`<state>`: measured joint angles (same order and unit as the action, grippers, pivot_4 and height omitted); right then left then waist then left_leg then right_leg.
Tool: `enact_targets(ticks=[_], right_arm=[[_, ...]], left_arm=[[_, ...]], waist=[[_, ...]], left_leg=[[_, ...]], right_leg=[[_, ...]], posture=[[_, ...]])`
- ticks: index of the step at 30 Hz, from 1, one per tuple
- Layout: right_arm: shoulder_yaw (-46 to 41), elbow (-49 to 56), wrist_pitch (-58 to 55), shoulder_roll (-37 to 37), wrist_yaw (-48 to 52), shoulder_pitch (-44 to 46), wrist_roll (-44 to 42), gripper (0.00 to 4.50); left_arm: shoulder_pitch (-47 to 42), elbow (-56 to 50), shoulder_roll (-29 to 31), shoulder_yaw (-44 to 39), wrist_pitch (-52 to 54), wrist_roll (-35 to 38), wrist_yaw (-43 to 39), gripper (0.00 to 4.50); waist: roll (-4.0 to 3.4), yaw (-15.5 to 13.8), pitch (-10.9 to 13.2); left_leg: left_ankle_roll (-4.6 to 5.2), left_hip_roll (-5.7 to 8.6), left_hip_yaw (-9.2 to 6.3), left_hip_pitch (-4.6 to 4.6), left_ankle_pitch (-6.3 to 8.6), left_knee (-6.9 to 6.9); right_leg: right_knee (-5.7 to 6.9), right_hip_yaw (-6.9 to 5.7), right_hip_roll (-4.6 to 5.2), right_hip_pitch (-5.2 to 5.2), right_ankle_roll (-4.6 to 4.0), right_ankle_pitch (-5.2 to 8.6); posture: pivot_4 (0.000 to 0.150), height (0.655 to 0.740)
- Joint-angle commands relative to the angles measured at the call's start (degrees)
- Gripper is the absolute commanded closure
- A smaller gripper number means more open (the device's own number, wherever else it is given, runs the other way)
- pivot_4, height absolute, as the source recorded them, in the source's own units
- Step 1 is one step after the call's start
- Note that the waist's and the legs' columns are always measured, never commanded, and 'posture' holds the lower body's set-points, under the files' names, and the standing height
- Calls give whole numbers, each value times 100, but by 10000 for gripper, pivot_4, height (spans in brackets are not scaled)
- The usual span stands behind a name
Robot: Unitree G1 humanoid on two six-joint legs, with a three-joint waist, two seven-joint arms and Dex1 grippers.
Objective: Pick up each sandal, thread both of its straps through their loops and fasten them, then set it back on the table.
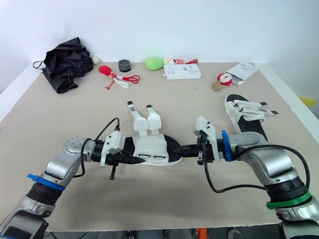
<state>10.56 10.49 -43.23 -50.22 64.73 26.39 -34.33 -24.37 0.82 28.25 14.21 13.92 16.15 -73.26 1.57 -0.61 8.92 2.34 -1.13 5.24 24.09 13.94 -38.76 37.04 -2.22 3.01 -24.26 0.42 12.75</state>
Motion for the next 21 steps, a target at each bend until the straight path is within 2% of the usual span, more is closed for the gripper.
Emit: enact_targets(ticks=[1, 13, 21], right_arm=[[67, -71, 138, 79, 226, 223, 167, 43993], [396, -1123, 396, 695, 609, 1066, 836, 43993], [547, -1275, 489, 868, 777, 1150, 1149, 43993]], left_arm=[[72, -141, -53, -9, 113, 104, 124, 45000], [-47, -137, -107, 77, 162, 149, 74, 45000], [-137, -17, -143, 55, 112, 101, -16, 45000]], waist=[[0, 0, 0], [-1, 1, 0], [-1, -1, 0]], left_leg=[[0, 0, 0, 0, 0, 0], [-2, 0, 2, -1, -2, -4], [-1, 0, 2, 1, -1, -4]], right_leg=[[0, 0, 0, 0, -1, -1], [4, -1, 0, 0, -7, -7], [4, -1, 1, 0, -9, -6]], posture=[[1500, 7400], [1500, 7400], [1500, 7400]])
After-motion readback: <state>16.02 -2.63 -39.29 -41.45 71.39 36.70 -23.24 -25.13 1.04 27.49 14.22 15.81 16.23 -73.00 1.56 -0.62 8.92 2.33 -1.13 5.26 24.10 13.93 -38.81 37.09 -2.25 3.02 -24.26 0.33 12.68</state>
